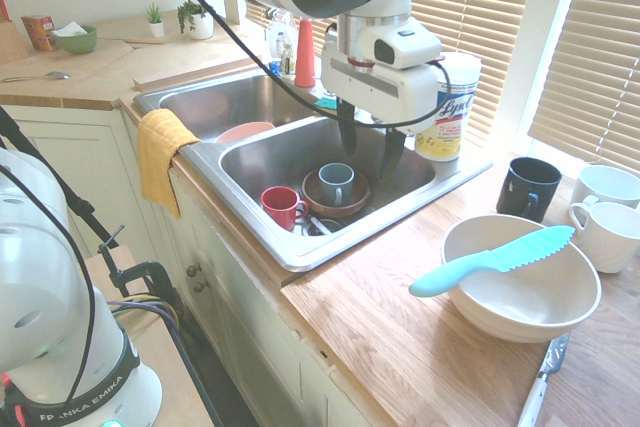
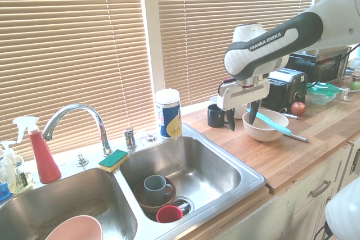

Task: Put the knife into the sink

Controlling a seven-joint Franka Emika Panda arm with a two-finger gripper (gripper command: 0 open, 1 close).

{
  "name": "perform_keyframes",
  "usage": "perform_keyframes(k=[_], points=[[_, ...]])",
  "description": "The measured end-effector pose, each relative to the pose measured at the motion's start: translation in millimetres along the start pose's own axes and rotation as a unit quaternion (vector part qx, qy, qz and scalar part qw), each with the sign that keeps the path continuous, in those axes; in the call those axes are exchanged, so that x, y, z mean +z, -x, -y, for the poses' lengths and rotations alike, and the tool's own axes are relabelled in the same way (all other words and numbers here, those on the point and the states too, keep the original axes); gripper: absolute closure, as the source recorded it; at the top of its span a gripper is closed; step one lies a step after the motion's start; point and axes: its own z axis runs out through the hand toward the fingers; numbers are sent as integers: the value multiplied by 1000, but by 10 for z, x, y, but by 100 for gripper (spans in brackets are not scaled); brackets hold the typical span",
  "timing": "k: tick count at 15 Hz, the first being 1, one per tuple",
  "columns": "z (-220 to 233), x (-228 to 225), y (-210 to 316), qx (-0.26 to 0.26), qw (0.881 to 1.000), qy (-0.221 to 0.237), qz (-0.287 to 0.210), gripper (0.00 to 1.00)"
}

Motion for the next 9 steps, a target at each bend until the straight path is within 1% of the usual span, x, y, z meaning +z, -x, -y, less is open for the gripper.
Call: perform_keyframes(k=[2, 5, 7, 9], points=[[-372, 25, -287, 2, 1000, 11, -2, 0], [-853, 145, -637, 26, 1000, 13, -4, 0], [-1035, 305, -822, 42, 999, 12, -3, 0], [-1051, 483, -970, 49, 999, 7, -11, 0]])
